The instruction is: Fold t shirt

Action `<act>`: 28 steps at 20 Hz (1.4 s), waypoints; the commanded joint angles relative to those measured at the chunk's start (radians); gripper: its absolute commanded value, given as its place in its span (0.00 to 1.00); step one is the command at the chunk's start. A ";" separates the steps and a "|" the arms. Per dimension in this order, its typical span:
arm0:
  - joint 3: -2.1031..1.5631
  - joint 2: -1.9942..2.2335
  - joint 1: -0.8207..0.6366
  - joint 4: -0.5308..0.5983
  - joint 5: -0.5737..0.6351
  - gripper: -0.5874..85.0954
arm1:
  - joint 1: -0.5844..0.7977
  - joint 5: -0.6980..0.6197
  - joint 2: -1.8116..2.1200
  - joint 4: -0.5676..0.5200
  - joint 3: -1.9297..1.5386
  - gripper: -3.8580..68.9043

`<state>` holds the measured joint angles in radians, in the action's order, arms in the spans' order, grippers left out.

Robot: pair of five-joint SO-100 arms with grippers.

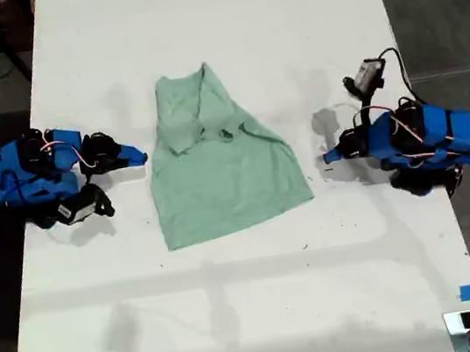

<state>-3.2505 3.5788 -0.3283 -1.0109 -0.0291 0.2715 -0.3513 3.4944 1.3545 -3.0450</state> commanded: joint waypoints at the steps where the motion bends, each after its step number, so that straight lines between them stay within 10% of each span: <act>1: -0.043 -0.006 -0.061 -0.008 0.029 0.00 | 0.052 -0.032 0.008 -0.121 -0.032 0.48; 8: -0.043 -0.006 -0.058 -0.008 0.026 0.00 | 0.031 -0.020 -0.304 -0.181 0.147 0.48; 18: -0.043 -0.006 -0.037 -0.008 0.023 0.00 | 0.035 0.028 -1.229 -0.781 0.382 0.45; 23: -0.043 -0.006 -0.034 -0.008 0.023 0.00 | 0.015 0.020 -1.336 -0.848 0.443 0.08; 28: -0.043 -0.006 -0.031 -0.008 0.023 0.00 | -0.009 0.078 -1.144 -0.736 0.367 0.08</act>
<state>-3.2505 3.5742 -0.3666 -1.0170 -0.0046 0.2777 -0.3053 2.2335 0.5568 -2.6599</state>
